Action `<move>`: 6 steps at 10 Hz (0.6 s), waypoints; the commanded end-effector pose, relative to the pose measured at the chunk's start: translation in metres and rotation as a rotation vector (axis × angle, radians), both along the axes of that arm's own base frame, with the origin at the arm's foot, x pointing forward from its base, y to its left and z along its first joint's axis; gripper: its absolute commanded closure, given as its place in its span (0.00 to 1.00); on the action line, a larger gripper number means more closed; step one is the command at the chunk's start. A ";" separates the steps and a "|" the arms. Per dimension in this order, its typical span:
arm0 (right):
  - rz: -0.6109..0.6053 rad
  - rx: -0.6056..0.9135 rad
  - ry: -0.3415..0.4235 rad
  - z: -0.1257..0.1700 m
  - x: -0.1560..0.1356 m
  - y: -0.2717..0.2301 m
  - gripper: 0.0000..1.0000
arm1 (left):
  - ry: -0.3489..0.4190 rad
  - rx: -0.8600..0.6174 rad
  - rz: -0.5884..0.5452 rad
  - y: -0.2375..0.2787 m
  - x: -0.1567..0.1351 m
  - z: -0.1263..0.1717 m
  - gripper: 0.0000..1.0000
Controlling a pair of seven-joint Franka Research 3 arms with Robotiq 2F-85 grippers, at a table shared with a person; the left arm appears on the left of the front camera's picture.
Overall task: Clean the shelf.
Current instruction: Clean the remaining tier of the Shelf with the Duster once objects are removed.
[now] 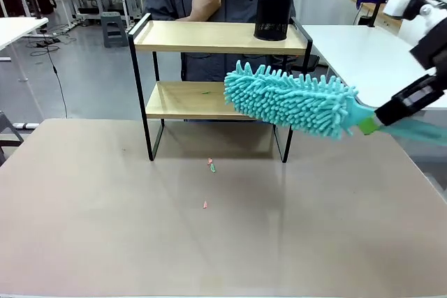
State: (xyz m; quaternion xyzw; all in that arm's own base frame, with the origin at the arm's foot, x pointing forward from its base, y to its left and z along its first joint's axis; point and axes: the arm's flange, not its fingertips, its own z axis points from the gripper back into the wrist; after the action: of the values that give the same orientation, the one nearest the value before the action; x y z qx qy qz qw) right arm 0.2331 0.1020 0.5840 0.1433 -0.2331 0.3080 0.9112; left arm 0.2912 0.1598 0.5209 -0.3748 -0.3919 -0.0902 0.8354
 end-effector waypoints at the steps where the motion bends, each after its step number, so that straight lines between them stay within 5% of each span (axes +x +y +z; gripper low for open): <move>1: -0.005 0.003 0.009 -0.005 0.006 0.007 0.87 | -0.026 -0.005 -0.010 -0.001 0.001 0.000 0.00; 6: -0.260 -0.049 -0.085 -0.039 0.077 0.078 0.87 | -0.026 -0.005 -0.010 -0.001 0.001 0.000 0.00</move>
State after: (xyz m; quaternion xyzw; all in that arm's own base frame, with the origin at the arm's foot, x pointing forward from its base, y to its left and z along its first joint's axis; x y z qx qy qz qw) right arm 0.2924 0.1614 0.5481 0.0976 -0.2654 0.2461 0.9271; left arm 0.2913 0.1598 0.5208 -0.3755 -0.3921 -0.0900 0.8349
